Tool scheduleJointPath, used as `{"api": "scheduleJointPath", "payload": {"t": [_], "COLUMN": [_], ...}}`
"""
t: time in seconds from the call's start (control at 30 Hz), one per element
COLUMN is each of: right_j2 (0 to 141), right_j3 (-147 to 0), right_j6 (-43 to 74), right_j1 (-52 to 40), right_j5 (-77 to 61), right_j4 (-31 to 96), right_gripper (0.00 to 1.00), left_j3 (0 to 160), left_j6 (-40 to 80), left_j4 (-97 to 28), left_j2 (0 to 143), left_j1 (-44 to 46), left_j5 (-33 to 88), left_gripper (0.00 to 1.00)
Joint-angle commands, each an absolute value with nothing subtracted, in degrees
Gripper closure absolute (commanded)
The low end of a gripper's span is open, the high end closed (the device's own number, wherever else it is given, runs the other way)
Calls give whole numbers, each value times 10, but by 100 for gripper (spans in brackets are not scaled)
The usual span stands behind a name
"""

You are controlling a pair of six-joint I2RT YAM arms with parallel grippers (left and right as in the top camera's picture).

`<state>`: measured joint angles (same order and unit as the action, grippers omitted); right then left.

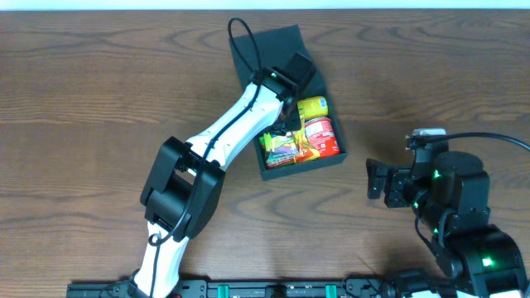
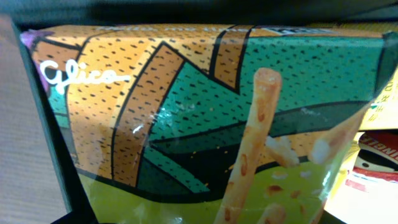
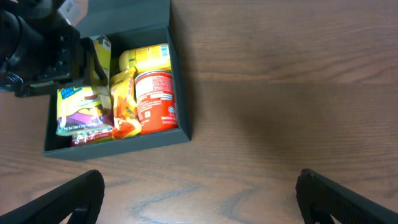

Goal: Pack container
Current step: 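Lower the Pretz pack upright into the box's left side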

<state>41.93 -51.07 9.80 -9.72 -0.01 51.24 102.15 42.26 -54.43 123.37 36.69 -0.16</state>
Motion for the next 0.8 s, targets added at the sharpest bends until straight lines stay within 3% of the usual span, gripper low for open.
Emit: {"api": "scheduleJointPath", "payload": {"t": [0.0, 0.77], "right_j2": [420, 420], "right_j3": [-517, -517], "right_j6": [91, 91], "right_j1": [-93, -93], "right_j5": [2, 2], "right_j4": [513, 513], "right_gripper": [1, 1], "left_j3": [1030, 1030], "left_j6": [460, 463], "left_j4": [-554, -606], "left_j2": [1244, 1240], "left_j1": [373, 375], "left_j5": [-4, -19], "left_gripper": [37, 25]}}
